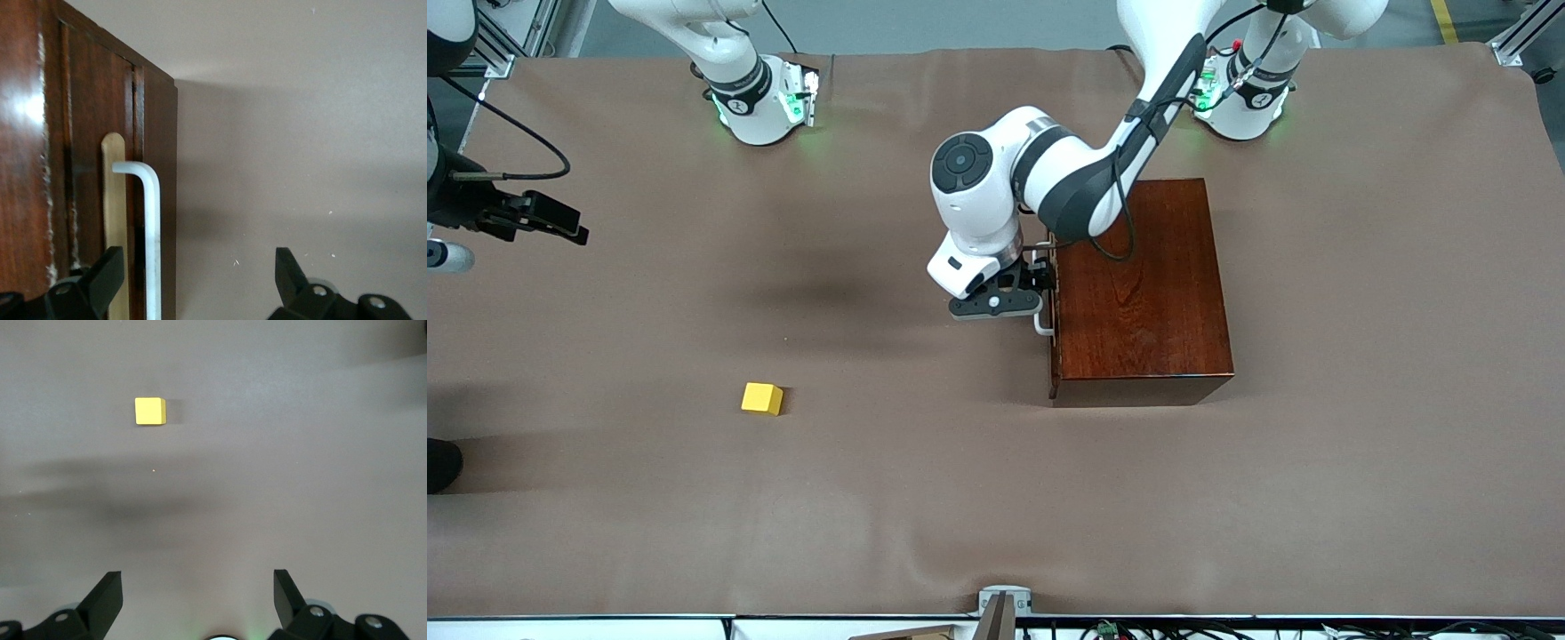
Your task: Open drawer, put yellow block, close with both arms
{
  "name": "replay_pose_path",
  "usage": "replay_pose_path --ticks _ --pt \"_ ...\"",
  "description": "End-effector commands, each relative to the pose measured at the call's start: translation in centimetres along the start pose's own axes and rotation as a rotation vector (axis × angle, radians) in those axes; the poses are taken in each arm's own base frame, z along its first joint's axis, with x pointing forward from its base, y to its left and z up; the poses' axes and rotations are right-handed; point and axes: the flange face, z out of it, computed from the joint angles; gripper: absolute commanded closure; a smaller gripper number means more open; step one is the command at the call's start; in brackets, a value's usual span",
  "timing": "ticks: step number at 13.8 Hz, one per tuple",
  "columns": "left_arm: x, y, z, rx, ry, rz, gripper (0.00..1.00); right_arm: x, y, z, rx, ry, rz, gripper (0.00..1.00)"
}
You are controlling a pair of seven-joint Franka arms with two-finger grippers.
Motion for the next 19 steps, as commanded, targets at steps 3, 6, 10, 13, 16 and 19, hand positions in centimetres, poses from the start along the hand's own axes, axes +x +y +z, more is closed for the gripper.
replay_pose_path --ticks 3,6,10,13,16,19 --pt "-1.3 0.6 1.8 0.055 -0.051 0.004 0.0 -0.1 1.0 0.3 0.002 -0.007 0.013 0.0" --pt "-1.7 0.6 3.0 0.081 -0.072 0.012 0.0 -0.1 1.0 0.3 0.002 -0.007 0.015 0.0" --pt "-2.7 1.6 5.1 0.097 -0.096 0.024 0.0 -0.1 1.0 0.3 0.002 -0.007 0.015 0.0" --pt "-3.5 2.5 5.6 0.094 -0.097 0.001 0.0 -0.1 1.0 0.2 0.002 -0.005 0.013 0.0" --pt "-3.7 3.4 5.7 0.037 -0.108 -0.058 0.0 -0.1 1.0 0.2 0.002 -0.005 0.013 0.0" --pt "-3.5 4.1 5.3 -0.018 -0.084 -0.072 0.0 -0.1 1.0 0.2 0.002 -0.005 0.015 0.0"
